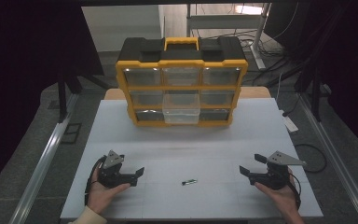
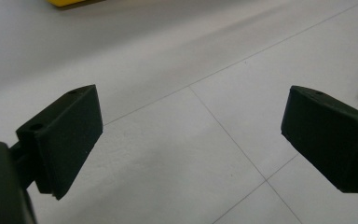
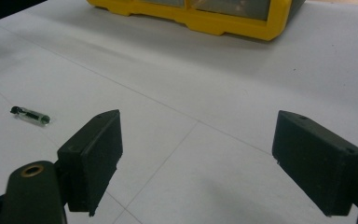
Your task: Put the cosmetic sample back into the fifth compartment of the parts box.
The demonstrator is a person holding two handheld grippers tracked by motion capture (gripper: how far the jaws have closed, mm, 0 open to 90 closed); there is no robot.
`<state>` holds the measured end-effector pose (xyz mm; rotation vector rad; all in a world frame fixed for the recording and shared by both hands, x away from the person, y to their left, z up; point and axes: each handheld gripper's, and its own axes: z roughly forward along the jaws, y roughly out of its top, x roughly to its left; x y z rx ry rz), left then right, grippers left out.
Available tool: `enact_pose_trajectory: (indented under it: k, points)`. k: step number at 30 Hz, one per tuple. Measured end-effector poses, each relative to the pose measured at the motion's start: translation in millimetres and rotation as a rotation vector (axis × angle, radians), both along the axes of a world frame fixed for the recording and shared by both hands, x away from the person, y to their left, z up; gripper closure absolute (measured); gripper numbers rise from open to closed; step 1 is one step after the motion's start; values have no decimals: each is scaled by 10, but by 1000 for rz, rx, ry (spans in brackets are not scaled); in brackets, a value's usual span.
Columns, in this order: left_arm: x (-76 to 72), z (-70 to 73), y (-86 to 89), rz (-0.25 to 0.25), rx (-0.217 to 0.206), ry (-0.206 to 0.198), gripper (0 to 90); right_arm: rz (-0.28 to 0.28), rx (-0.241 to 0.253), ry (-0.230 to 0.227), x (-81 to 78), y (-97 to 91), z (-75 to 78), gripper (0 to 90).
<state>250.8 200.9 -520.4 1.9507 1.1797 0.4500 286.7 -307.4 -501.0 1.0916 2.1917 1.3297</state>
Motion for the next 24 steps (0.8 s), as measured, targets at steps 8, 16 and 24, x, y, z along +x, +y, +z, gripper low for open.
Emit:
enact_pose_trajectory:
  k: [8, 16, 24]
  points:
    - [20, 3, -9, -10, 4, -7, 72, 4, 6, 12, -13, -22, -20, 162]
    - [-12, -25, 13, -18, 17, -2, 74, 14, -5, 8, -11, 59, -14, 161]
    - [-13, -11, 15, -16, 13, 0, 78, 28, -10, 13, -12, 77, -25, 162]
